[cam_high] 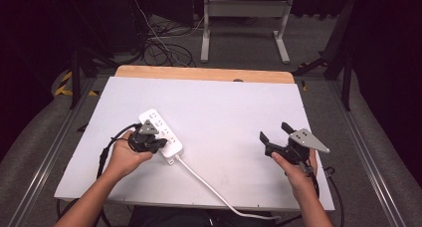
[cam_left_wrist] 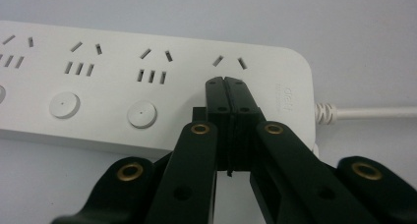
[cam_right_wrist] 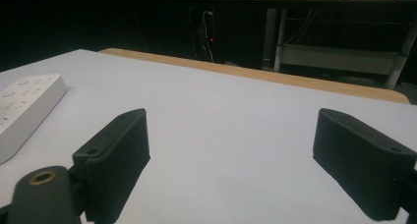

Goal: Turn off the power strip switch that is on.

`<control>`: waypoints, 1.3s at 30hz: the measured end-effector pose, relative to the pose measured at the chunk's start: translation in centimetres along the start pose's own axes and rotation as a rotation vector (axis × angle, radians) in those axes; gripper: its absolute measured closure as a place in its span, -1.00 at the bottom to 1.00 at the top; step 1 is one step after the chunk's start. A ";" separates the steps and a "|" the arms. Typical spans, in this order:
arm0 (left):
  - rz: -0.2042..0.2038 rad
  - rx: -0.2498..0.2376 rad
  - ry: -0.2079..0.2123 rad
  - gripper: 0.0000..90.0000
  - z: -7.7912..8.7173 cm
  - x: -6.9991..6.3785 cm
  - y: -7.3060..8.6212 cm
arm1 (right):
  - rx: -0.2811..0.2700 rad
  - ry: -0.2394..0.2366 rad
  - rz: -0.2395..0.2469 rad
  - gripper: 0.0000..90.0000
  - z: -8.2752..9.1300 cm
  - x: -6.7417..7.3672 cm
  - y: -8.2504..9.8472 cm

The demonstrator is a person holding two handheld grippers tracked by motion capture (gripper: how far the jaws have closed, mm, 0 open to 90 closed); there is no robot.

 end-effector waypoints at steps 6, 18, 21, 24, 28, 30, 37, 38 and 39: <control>-0.024 0.017 -0.028 1.00 0.0 -0.1 0.0 | 0.001 0.002 0.000 -0.68 0.0 0.0 0.0; -0.022 0.024 -0.020 1.00 -0.2 -0.1 0.0 | 0.000 0.011 0.000 -0.68 0.1 -0.1 0.0; -0.020 0.022 -0.014 1.00 -0.2 0.0 0.0 | 0.001 0.009 -0.001 -0.68 0.1 -0.1 0.0; -0.021 0.023 -0.016 1.00 -0.1 -0.1 0.0 | 0.002 0.009 -0.001 -0.68 0.1 -0.1 0.0; -0.024 0.024 -0.019 1.00 -0.1 0.0 0.0 | 0.000 0.009 0.000 -0.68 0.1 -0.1 0.0; -0.022 0.022 -0.020 1.00 -0.2 -0.1 0.0 | 0.000 0.009 0.000 -0.68 0.1 -0.1 0.0; -0.024 0.024 -0.017 1.00 -0.1 -0.1 0.0 | 0.001 0.008 0.000 -0.68 0.1 -0.1 0.0; -0.024 0.024 -0.016 1.00 -0.1 -0.1 0.0 | 0.001 0.008 -0.001 -0.68 0.1 -0.1 0.0; -0.025 0.023 -0.016 1.00 -0.2 -0.1 0.0 | 0.001 0.009 0.000 -0.68 0.1 -0.1 0.0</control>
Point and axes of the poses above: each handheld gripper's, and its own axes: z roughly backward along the jaws, y roughly out of its underside, x roughly to its left, the point moved 10 cm from there along -z, roughly forward along the jaws, and after that the axes turned 9 degrees about y, right-handed, at the moved point
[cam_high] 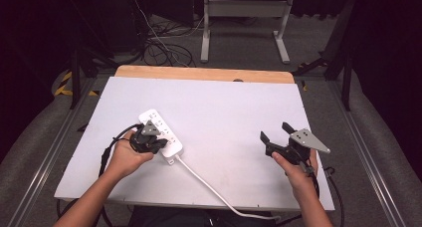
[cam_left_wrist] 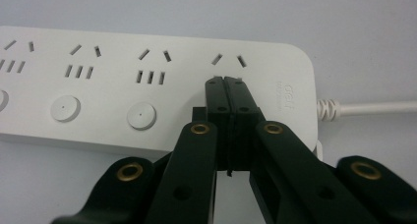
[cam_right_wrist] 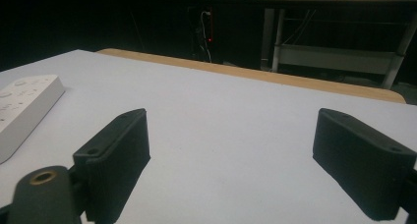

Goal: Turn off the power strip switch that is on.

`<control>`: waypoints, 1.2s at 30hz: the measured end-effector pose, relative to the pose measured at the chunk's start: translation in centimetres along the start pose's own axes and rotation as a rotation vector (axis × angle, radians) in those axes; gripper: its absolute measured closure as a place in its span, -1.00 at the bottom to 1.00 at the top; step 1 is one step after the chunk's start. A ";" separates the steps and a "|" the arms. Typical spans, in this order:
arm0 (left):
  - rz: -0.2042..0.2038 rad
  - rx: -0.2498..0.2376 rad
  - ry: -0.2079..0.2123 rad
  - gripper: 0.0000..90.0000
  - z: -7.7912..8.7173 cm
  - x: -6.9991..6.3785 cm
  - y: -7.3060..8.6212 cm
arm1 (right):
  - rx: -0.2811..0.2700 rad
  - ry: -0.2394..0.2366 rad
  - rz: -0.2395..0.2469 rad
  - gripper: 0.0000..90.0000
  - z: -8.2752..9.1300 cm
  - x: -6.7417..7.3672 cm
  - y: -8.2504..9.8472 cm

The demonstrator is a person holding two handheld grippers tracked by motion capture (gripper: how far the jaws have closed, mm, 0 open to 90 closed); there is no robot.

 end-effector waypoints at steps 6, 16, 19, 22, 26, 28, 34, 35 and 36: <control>0.002 0.001 0.002 1.00 0.0 0.0 0.0 | 0.001 -0.002 -0.002 -0.68 0.0 0.0 0.0; -0.008 0.004 -0.004 1.00 0.0 0.0 0.0 | 0.001 0.001 0.000 -0.68 0.0 0.0 0.0; -0.005 0.001 0.001 1.00 0.0 0.0 0.0 | 0.002 0.000 -0.001 -0.68 0.0 0.0 0.0; -0.010 0.001 -0.002 1.00 0.0 0.0 0.0 | 0.000 -0.001 -0.001 -0.68 0.0 0.0 0.0; -0.015 0.005 0.002 1.00 0.0 0.1 0.0 | 0.000 0.000 0.000 -0.68 -0.1 0.0 0.0; -0.023 0.009 -0.003 1.00 0.1 0.1 0.0 | 0.000 0.000 0.000 -0.68 -0.1 0.0 0.0; -0.028 0.012 -0.007 1.00 0.0 0.0 0.0 | -0.001 0.000 0.001 -0.68 -0.1 0.0 0.0; -0.033 0.011 -0.011 1.00 0.0 0.0 -0.1 | -0.001 0.000 0.001 -0.68 -0.1 0.0 0.0; -0.034 0.010 -0.014 1.00 0.0 0.0 -0.1 | -0.001 0.000 0.001 -0.68 -0.1 0.0 0.0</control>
Point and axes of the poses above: each handheld gripper's, and its own axes: z roughly backward along the jaws, y roughly out of its underside, x roughly to its left, the point moved 10 cm from there along -z, roughly forward along the jaws, and after that the axes turned 9 degrees about y, right-handed, at the moved point
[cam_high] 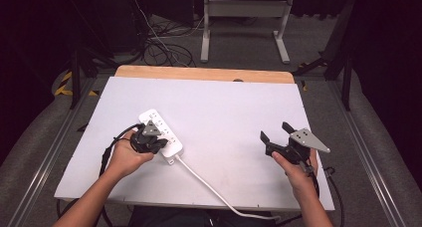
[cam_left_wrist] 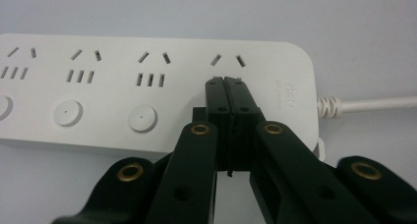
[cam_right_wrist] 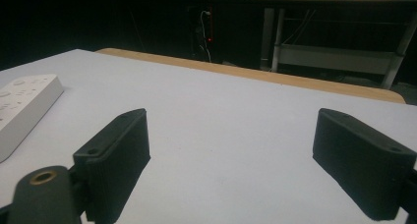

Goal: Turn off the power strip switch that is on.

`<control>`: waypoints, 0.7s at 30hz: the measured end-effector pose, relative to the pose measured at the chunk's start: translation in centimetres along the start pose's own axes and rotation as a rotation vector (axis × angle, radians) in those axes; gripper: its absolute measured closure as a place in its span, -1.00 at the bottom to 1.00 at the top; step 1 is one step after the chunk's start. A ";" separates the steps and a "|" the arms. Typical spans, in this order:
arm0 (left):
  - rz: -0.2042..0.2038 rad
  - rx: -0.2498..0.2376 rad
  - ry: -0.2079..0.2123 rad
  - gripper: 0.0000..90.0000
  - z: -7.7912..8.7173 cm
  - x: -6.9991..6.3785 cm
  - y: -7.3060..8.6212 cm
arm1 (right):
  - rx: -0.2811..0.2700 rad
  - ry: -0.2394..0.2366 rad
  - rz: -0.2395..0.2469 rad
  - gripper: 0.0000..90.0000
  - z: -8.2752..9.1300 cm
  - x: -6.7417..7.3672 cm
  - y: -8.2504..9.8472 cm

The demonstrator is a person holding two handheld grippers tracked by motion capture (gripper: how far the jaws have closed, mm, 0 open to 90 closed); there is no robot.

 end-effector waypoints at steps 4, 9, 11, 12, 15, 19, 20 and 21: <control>-0.014 0.004 -0.006 1.00 0.1 0.0 0.0 | 0.000 0.000 0.000 -0.68 0.0 0.0 0.0; -0.018 0.006 -0.004 1.00 0.1 0.0 0.0 | 0.001 0.000 0.001 -0.68 0.0 0.0 0.0; -0.016 -0.006 -0.004 1.00 0.2 0.0 -0.2 | 0.001 -0.001 0.002 -0.67 0.0 0.0 0.0; -0.014 -0.006 -0.001 1.00 0.2 0.0 -0.2 | 0.001 0.000 0.002 -0.67 0.0 0.0 0.0; -0.011 -0.005 0.005 1.00 0.2 0.0 -0.1 | 0.001 0.000 0.001 -0.67 0.0 0.0 0.0; -0.018 -0.003 -0.006 1.00 0.3 0.0 -0.1 | 0.002 0.000 0.002 -0.67 0.0 0.0 0.0; -0.017 -0.004 -0.006 1.00 0.3 0.0 -0.1 | -0.001 0.000 0.004 -0.67 -0.1 0.0 0.0; -0.016 -0.005 -0.004 1.00 0.3 0.0 -0.1 | -0.001 0.000 0.004 -0.67 -0.1 0.0 0.0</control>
Point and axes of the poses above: each handheld gripper's, and its own axes: z roughly backward along the jaws, y roughly out of its underside, x roughly to its left, the point moved 10 cm from there along -z, roughly forward along the jaws, and after that the axes turned 9 degrees about y, right-handed, at the moved point
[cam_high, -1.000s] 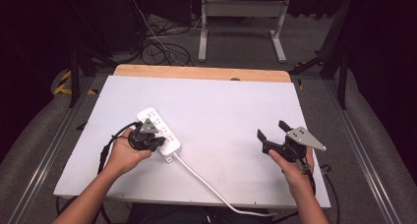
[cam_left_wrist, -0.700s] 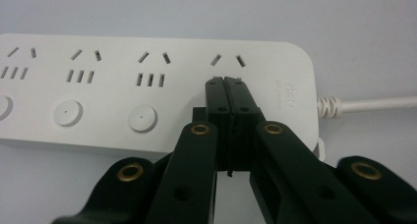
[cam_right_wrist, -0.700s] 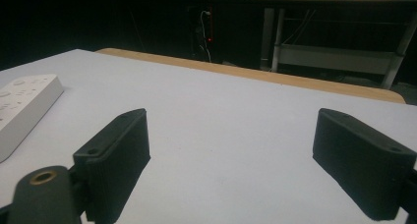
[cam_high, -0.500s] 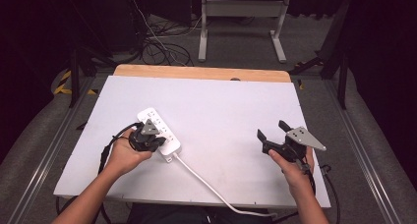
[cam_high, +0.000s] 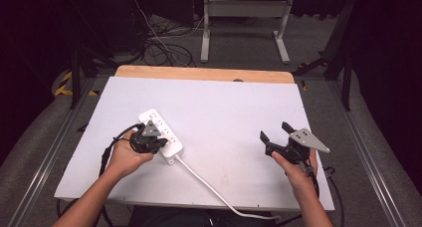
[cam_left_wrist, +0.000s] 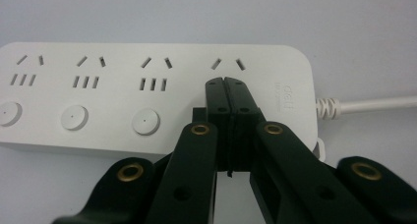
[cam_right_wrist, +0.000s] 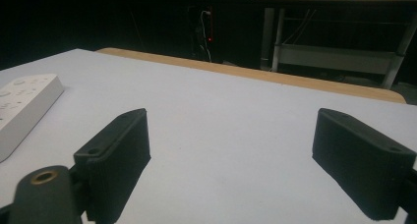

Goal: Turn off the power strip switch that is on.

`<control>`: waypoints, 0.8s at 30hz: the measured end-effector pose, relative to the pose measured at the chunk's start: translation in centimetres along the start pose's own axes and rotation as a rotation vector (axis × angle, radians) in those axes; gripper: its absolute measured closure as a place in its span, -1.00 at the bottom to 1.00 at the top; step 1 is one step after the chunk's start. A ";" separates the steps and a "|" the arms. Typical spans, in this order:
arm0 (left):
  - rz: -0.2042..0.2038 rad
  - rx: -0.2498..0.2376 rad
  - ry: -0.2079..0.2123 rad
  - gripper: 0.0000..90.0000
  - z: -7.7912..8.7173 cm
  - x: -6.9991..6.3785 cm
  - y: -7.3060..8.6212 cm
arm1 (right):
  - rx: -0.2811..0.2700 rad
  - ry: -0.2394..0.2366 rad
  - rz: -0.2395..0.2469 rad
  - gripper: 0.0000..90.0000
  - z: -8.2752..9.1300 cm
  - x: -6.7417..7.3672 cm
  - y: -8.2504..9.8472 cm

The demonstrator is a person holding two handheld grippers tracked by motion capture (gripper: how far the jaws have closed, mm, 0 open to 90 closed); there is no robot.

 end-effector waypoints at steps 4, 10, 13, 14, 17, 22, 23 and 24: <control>-0.004 -0.018 -0.004 1.00 0.0 0.2 -0.1 | 0.000 0.000 0.000 -0.67 0.0 0.0 0.0; 0.005 -0.141 -0.013 1.00 1.2 0.7 -1.1 | 0.000 0.000 -0.005 -0.67 0.0 -0.1 0.0; 0.027 -0.252 -0.054 1.00 2.8 1.6 -1.8 | -0.003 0.000 -0.006 -0.67 0.1 -0.1 -0.1; 0.034 -0.290 -0.075 1.00 3.3 2.0 -2.0 | -0.004 0.000 -0.006 -0.67 0.1 -0.1 -0.1; 0.070 -0.397 -0.126 1.00 4.9 3.1 -2.2 | -0.006 -0.002 -0.005 -0.67 0.1 -0.1 -0.2; 0.098 -0.580 -0.246 1.00 8.0 4.8 -2.5 | -0.007 -0.001 -0.004 -0.67 0.1 -0.1 -0.2; 0.105 -0.609 -0.272 1.00 8.6 5.1 -2.5 | -0.007 -0.001 -0.003 -0.67 0.1 -0.1 -0.2; 0.111 -0.636 -0.295 1.00 9.2 5.4 -2.4 | -0.006 -0.001 -0.006 -0.67 0.2 -0.1 -0.2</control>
Point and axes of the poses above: each handheld gripper's, and its own axes: z roughly backward along the jaws, y roughly out of its underside, x roughly to its left, the point moved 10 cm from there along -z, roughly forward along the jaws, and after that the axes turned 9 degrees about y, right-handed, at the moved point
